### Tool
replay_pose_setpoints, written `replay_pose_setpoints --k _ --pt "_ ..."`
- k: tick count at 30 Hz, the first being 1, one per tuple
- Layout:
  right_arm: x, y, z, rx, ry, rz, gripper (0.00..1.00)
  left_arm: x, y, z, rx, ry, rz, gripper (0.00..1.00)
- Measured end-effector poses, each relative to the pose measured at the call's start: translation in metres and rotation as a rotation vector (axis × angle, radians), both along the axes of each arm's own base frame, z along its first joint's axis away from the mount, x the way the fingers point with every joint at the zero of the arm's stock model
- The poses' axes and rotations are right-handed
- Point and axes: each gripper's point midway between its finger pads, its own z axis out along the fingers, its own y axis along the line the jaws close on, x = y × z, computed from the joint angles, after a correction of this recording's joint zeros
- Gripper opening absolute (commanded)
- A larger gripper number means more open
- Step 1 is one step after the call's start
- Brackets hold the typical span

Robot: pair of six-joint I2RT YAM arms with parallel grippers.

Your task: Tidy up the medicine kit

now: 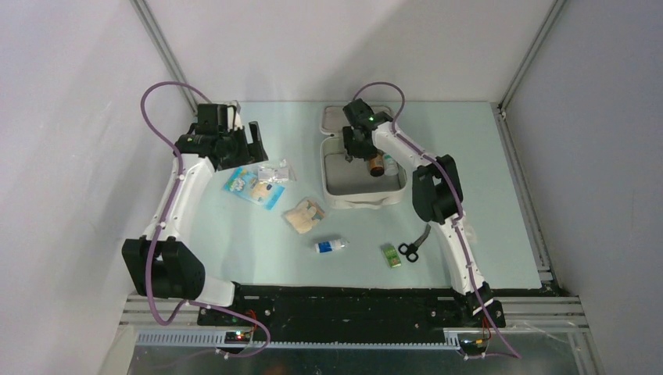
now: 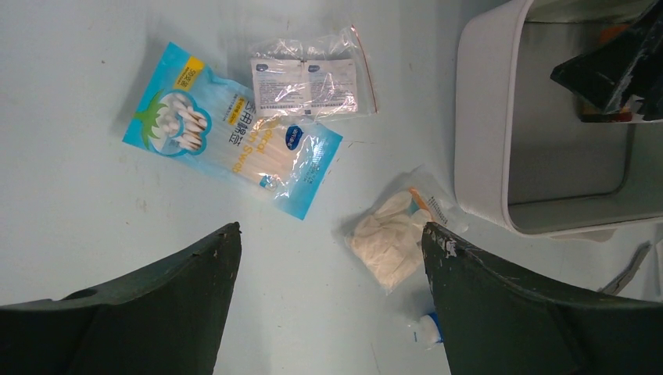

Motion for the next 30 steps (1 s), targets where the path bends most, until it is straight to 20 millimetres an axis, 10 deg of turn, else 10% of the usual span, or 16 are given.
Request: replay_pose_setpoints --k 9,17,23,30 --pt "0.001 0.015 0.096 0.075 -0.186 0.169 0.73 0.000 0.001 0.000 0.020 -0.004 -0.022 0.89" --pt "-0.023 -0.056 0.187 0.063 -0.337 0.250 0.87 0.006 0.014 -0.020 0.070 0.049 0.031 0.90" --pt "-0.052 -0.121 0.196 0.144 -0.287 0.308 0.88 0.000 0.041 -0.046 0.058 0.148 0.156 0.87" --pt "-0.094 -0.123 0.168 0.173 -0.177 0.382 0.90 -0.012 0.106 -0.099 0.011 0.329 0.440 0.70"
